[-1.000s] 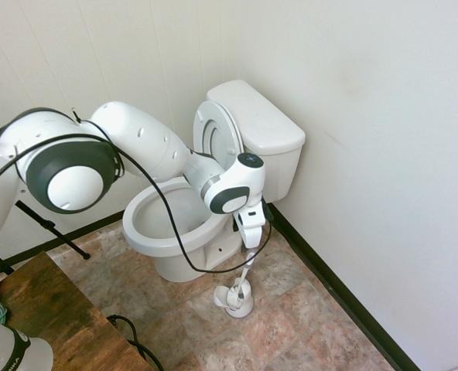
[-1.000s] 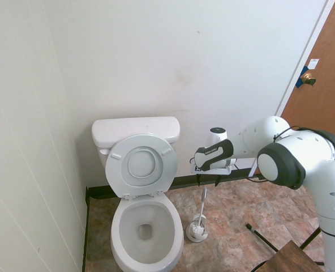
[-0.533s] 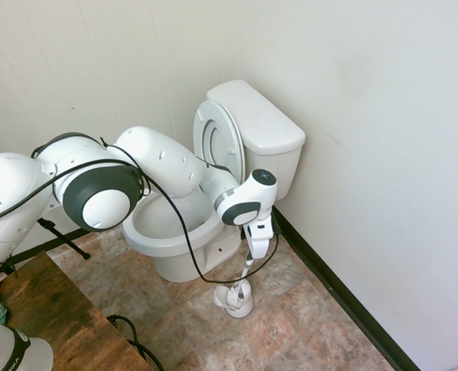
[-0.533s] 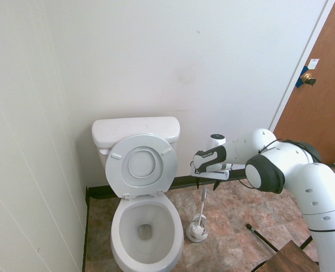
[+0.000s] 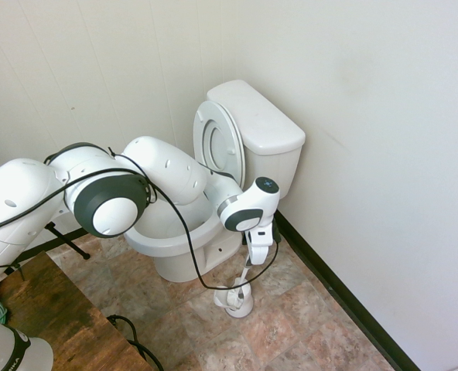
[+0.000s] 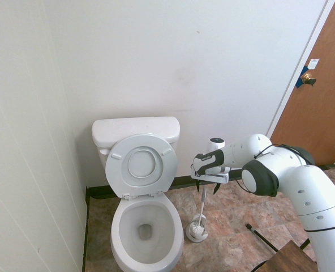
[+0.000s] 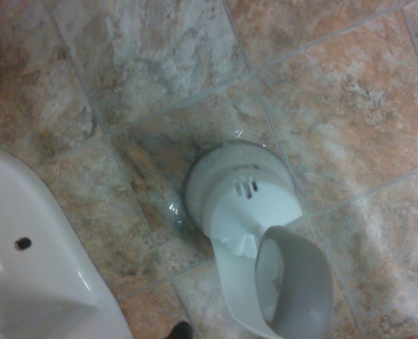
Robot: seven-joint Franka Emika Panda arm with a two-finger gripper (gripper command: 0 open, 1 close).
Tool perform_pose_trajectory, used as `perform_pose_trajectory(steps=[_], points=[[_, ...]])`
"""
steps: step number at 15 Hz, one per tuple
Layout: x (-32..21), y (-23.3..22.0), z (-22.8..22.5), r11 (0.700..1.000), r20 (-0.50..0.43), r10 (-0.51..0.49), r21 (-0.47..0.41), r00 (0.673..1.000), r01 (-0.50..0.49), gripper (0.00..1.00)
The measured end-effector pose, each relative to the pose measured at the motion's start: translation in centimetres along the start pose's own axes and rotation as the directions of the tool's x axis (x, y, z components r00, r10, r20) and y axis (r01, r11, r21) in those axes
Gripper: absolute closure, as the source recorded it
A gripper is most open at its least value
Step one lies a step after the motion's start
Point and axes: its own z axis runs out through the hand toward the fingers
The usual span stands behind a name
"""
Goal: Clean the toilet
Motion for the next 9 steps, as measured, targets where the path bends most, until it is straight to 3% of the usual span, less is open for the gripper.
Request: perform_pose_trajectory(steps=[9], points=[[-0.6, -1.6, 3.3, 0.994, -0.028, 0.103, -0.02, 0.994, -0.104, 0.0]])
